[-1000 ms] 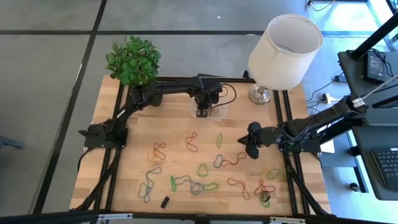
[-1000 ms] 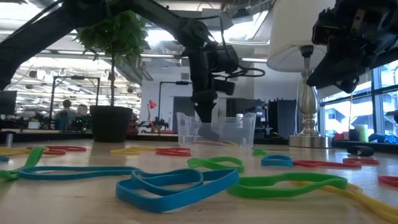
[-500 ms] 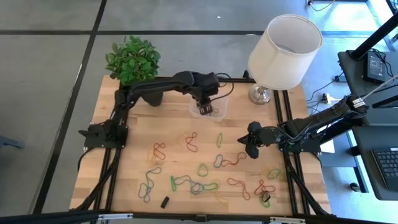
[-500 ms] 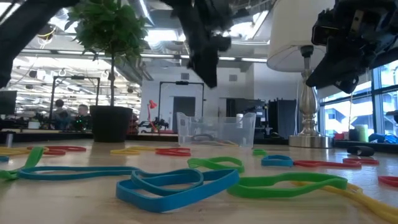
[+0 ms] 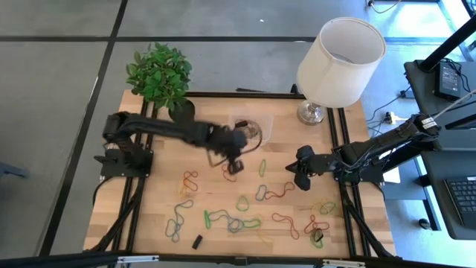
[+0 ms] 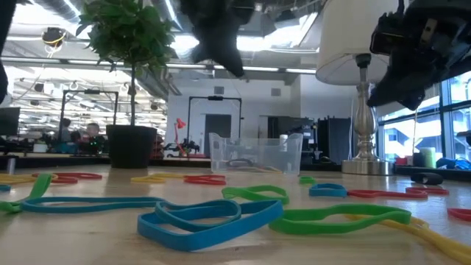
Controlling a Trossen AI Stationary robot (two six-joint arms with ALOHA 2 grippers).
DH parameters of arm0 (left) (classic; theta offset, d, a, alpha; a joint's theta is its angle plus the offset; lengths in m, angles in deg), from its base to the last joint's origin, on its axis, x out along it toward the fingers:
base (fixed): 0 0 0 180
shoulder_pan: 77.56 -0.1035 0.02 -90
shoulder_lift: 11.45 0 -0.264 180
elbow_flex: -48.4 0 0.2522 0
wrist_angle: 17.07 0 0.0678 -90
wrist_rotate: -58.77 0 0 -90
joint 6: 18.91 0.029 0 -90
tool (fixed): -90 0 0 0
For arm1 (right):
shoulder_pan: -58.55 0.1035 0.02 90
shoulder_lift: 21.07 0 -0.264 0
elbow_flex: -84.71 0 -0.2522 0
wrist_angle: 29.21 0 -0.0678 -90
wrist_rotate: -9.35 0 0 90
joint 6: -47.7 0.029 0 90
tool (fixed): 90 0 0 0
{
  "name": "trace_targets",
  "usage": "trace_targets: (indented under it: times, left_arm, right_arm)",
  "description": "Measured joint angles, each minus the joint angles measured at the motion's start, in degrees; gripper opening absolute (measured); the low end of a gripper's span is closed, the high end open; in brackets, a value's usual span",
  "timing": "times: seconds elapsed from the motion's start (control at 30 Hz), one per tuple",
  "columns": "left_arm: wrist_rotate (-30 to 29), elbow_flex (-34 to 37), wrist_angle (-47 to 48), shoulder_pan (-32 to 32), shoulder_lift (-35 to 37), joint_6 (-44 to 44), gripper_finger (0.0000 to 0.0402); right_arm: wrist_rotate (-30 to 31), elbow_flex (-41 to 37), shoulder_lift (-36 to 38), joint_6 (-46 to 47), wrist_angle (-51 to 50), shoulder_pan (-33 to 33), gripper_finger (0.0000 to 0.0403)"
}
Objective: Pick and place rubber bands into bin
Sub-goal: Put the yellow rubber band into the transparent bin
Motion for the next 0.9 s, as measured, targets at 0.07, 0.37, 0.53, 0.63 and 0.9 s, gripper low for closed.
trace_targets:
  times: [0.07,0.37,0.53,0.63,0.9]
  left_arm:
    - [-1.2,6.5,-4.6,3.3,2.9,-4.0,0.0001]
    - [-9.6,28.6,-16.5,15.2,16.6,-15.7,0.0001]
    - [-15.4,35.5,-16.1,18.3,25.2,-17.7,0.0001]
    - [-16.2,38.3,-16.2,18.8,30.4,-17.5,0.0001]
    - [-16.1,43.9,-16.3,18.7,41.5,-11.2,0.0001]
  right_arm:
    - [-0.6,2.6,0.0,1.6,-7.2,0.0,0.0003]
    - [-9.3,20.1,-4.8,17.0,-44.7,1.5,0.0002]
    - [-16.9,22.9,-11.3,25.5,-50.4,6.4,0.0002]
    - [-21.5,22.2,-15.0,31.9,-49.8,9.7,0.0011]
    - [-25.1,21.4,-24.2,42.2,-43.5,16.7,0.0076]
